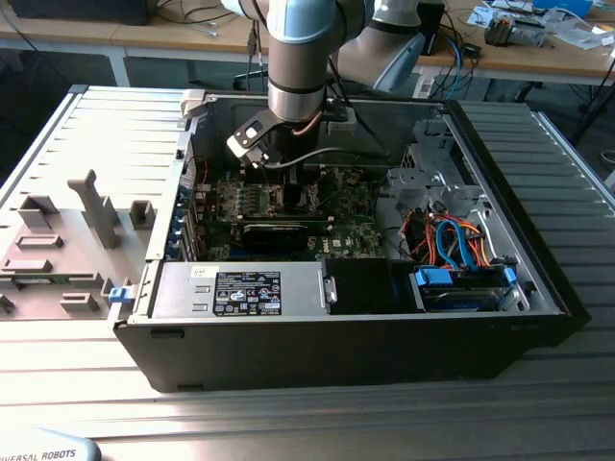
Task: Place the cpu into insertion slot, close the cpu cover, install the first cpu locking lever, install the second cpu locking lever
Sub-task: 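Place the cpu into insertion slot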
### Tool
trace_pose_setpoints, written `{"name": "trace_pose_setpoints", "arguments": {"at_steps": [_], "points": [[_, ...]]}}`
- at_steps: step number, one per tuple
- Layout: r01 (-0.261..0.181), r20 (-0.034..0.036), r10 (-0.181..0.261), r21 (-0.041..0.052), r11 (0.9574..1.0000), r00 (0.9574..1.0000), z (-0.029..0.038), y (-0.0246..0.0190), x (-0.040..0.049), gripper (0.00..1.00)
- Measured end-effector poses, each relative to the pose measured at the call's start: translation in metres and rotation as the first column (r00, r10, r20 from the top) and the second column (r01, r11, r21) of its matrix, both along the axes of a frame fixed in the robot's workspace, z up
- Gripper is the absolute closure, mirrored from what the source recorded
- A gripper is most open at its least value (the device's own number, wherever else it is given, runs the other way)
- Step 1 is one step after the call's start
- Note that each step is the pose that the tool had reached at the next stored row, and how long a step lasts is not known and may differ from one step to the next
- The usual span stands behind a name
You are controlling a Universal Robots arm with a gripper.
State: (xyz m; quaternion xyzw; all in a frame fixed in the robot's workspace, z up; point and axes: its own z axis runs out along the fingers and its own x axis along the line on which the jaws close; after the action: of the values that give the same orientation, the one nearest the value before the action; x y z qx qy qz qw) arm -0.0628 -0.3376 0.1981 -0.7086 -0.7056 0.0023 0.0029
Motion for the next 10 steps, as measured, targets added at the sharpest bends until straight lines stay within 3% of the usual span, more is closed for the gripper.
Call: {"name": "trace_pose_setpoints", "arguments": {"at_steps": [8,10], "points": [[0.000,0.0004,0.000,0.0004,1.0000,1.0000,-0.0002,0.0001,0.0002,0.45],[0.000,0.0001,0.000,0.0001,1.0000,1.0000,-0.0001,0.0000,0.0001,0.32]]}}
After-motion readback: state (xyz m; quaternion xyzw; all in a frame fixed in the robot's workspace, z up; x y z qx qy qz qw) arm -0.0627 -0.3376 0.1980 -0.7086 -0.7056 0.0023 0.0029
